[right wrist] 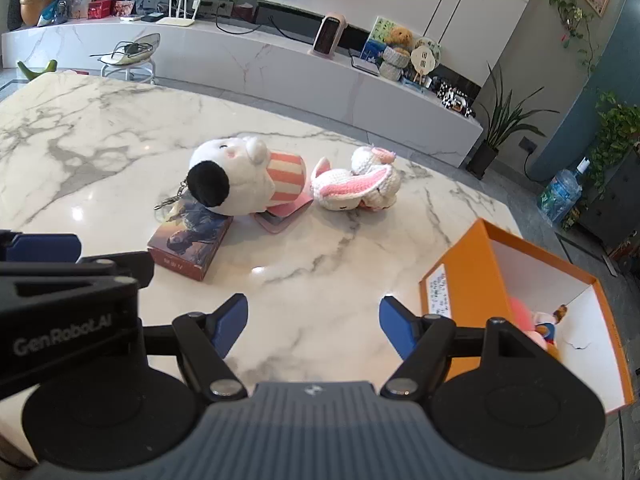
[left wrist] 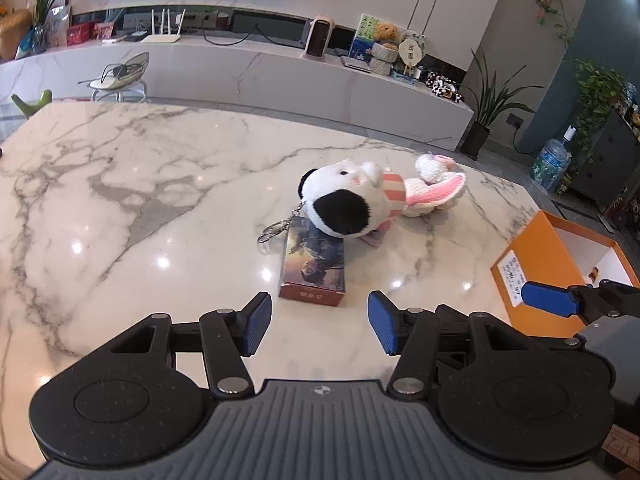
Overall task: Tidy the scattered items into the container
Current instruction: 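Withdraw both grippers from the box back over the table, then grasp the white plush dog with striped hat with the left gripper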
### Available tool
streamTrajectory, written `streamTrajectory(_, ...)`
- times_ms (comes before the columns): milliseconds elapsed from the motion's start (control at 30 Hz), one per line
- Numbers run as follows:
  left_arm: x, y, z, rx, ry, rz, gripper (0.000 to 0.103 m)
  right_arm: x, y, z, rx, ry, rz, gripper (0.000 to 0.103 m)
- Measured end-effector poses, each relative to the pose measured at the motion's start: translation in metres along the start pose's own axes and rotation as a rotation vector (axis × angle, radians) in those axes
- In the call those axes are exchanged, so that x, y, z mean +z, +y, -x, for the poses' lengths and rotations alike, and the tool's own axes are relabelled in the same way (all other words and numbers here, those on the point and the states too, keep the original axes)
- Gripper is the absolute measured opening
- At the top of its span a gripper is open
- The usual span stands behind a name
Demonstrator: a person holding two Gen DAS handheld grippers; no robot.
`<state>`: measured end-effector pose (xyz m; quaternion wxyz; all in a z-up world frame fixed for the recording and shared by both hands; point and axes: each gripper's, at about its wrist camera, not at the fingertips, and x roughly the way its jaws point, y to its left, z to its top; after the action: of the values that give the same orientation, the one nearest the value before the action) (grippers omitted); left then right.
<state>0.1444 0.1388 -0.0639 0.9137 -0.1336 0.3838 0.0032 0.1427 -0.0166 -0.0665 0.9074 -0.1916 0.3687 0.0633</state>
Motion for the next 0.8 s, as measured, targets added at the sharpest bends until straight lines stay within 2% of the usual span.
streamTrajectory(233,0.008,0.009,-0.027,0.018,0.002,0.026,0.064,0.007,-0.002,-0.041,0.0,0.05,-0.048,0.075)
streamTrajectory(500,0.024,0.008,-0.054,0.03,-0.031,0.028,0.073,0.011,-0.016,-0.082,-0.006,0.096,-0.119,0.075)
streamTrajectory(800,0.047,-0.004,-0.077,-0.009,-0.07,0.005,0.078,0.012,-0.033,-0.109,-0.002,0.119,-0.186,0.075)
